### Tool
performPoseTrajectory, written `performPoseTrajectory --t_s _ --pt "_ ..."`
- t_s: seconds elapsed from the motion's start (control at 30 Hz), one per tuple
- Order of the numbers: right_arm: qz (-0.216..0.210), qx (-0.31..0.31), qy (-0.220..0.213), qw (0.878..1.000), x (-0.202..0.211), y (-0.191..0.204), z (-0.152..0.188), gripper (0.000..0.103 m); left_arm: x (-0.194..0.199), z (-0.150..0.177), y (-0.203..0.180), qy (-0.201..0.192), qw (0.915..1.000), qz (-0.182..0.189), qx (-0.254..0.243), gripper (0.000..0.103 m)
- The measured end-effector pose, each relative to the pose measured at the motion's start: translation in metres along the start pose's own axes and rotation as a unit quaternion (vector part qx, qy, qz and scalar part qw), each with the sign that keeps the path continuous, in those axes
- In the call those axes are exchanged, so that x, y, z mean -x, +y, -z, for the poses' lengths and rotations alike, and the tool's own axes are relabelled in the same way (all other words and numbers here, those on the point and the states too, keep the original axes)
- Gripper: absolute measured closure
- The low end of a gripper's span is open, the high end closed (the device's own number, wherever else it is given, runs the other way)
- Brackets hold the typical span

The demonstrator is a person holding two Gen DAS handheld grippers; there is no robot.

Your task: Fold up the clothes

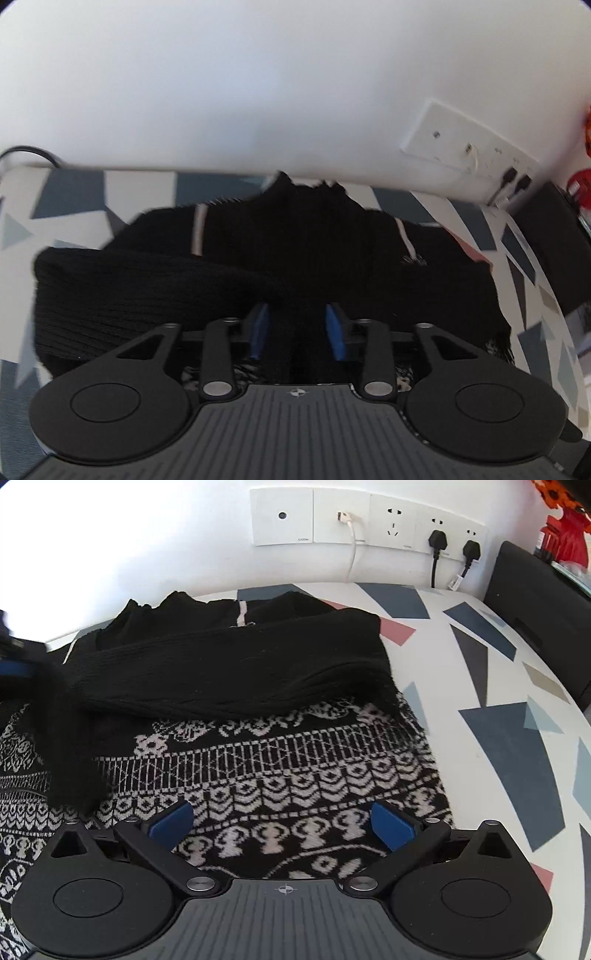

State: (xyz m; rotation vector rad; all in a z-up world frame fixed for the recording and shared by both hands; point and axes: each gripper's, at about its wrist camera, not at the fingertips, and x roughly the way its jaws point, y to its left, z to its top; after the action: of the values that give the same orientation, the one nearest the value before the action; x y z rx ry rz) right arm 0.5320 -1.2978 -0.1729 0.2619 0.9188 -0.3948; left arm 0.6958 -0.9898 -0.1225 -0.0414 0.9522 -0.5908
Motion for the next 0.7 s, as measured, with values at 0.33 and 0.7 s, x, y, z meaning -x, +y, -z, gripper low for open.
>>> performPoseTrajectory --t_s 0.33,0.7 --pt "-0.022 -0.008 -0.026 0.999 0.007 -0.006 -0.008 0.001 0.103 -0.001 0.057 -0.108 0.9865 0.041 0.116 0.023" --pt "-0.165 0.141 -0.059 0.974 0.014 0.061 -0.009 0.023 0.156 0.07 0.16 -0.118 0.9605 -0.166 0.19 0.023"
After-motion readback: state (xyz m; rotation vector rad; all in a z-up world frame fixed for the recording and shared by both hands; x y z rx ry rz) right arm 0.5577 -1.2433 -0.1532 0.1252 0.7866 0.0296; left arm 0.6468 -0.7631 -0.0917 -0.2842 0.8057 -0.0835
